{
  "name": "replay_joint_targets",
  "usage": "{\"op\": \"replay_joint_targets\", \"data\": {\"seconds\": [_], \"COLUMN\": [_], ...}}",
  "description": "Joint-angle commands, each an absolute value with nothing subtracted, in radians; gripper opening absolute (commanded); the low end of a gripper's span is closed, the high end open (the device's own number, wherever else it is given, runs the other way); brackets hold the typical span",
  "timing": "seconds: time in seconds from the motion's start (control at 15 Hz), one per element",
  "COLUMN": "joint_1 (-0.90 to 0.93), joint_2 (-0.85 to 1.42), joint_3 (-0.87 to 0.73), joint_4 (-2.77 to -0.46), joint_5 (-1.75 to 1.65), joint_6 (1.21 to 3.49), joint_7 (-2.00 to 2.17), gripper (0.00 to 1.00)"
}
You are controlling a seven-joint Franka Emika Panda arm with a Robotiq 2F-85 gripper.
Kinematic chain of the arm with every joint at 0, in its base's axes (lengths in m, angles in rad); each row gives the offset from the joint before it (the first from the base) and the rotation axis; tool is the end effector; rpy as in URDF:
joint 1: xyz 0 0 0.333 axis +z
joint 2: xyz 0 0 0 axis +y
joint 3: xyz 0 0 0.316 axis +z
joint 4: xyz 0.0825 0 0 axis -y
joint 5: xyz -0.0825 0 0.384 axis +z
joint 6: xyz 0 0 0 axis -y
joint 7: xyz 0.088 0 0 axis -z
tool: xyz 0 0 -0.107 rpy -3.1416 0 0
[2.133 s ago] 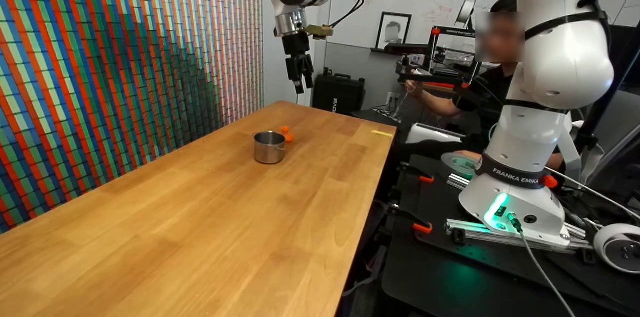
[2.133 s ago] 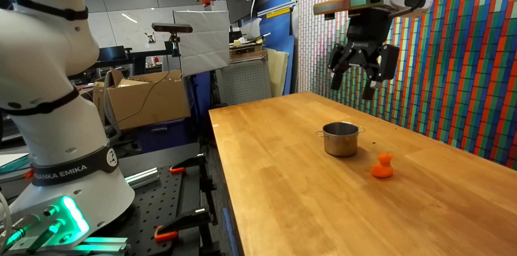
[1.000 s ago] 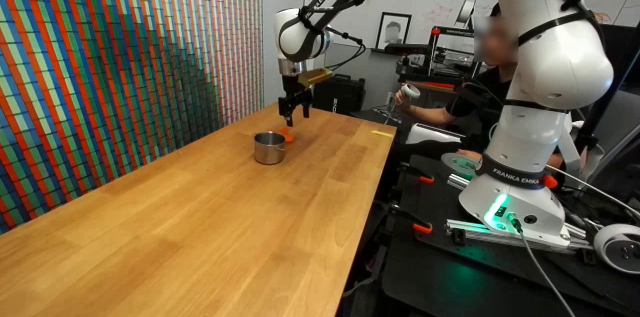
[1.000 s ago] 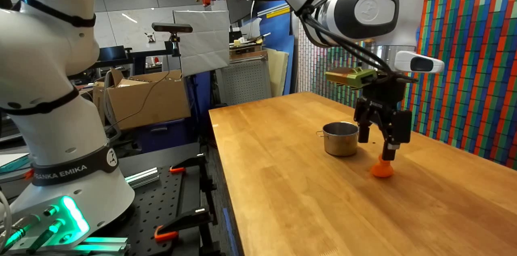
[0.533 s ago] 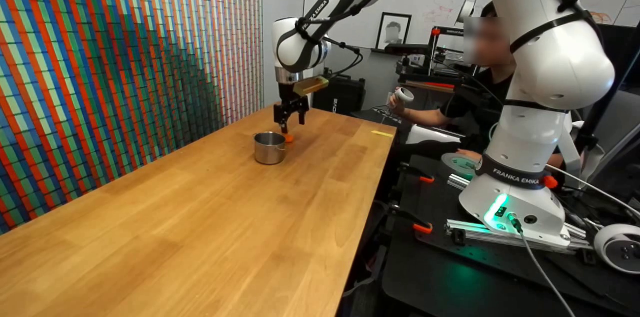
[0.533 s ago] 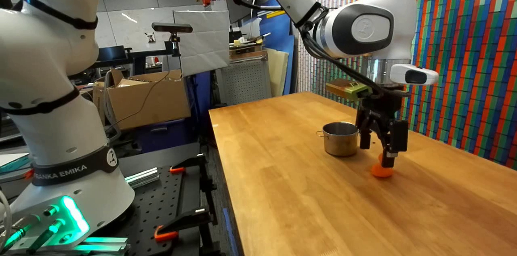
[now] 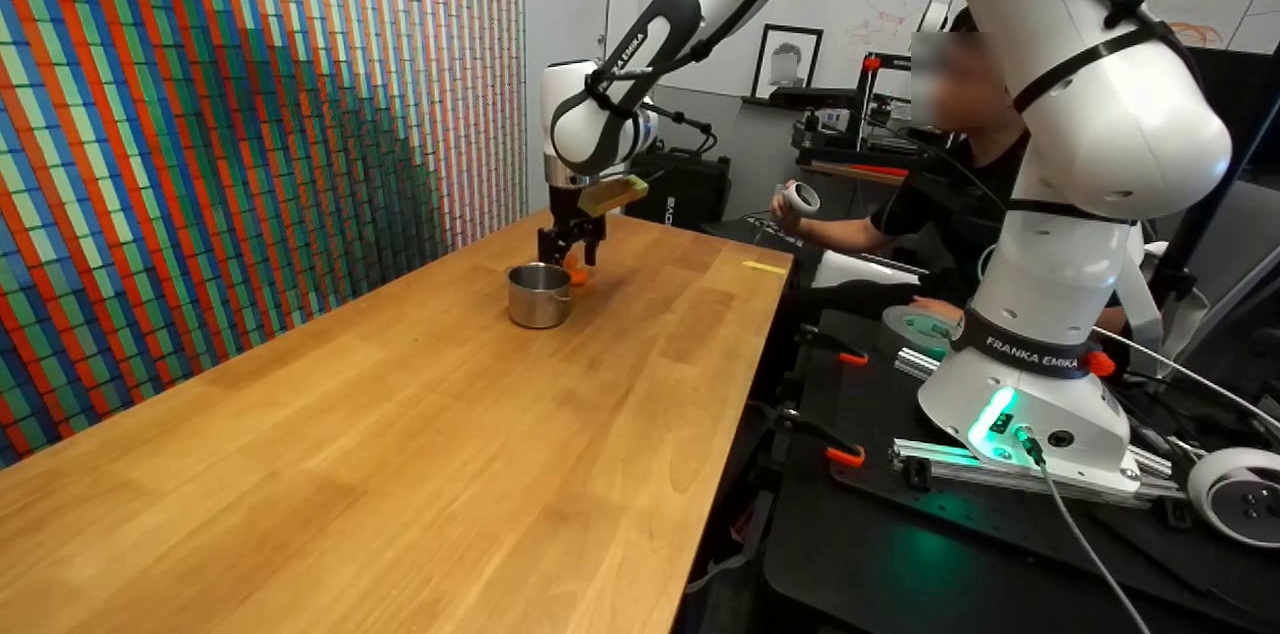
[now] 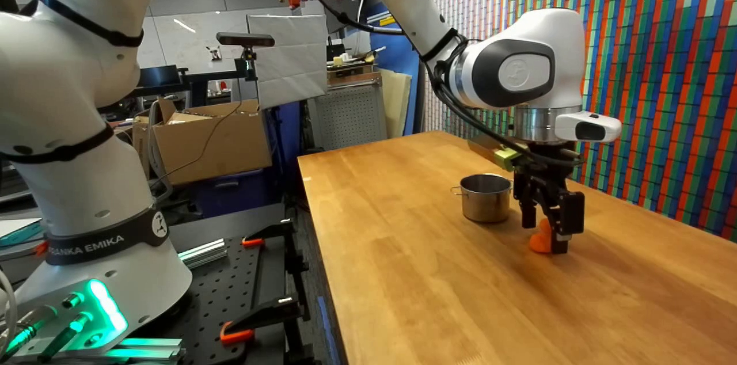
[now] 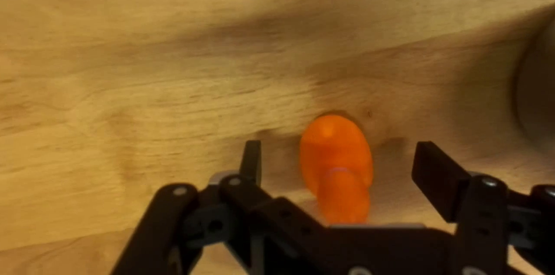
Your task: Pick up the rubber duck and put it in the cup
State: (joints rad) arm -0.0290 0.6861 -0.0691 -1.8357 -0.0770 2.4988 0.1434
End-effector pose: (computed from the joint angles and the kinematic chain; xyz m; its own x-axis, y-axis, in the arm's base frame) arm 0.6372 -0.0601 0.1525 0.9864 -0.1640 -0.0130 -0.1622 -0.9825 0.0911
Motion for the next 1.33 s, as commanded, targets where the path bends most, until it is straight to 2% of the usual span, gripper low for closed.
{"op": "replay_joint_targets", "data": {"seconds": [0.0, 0.27, 0.4, 0.93, 1.27], "joint_1": [0.002, -0.001, -0.008, -0.028, -0.017], "joint_2": [0.726, 0.716, 0.691, 0.591, 0.547], "joint_3": [-0.101, -0.090, -0.075, -0.024, 0.010], "joint_4": [-1.808, -1.809, -1.798, -1.658, -1.650], "joint_5": [-0.093, -0.070, -0.055, 0.037, 0.103], "joint_6": [2.574, 2.550, 2.491, 2.139, 1.993], "joint_7": [0.159, 0.150, 0.136, 0.110, 0.119], "gripper": [0.58, 0.27, 0.18, 0.18, 0.18]}}
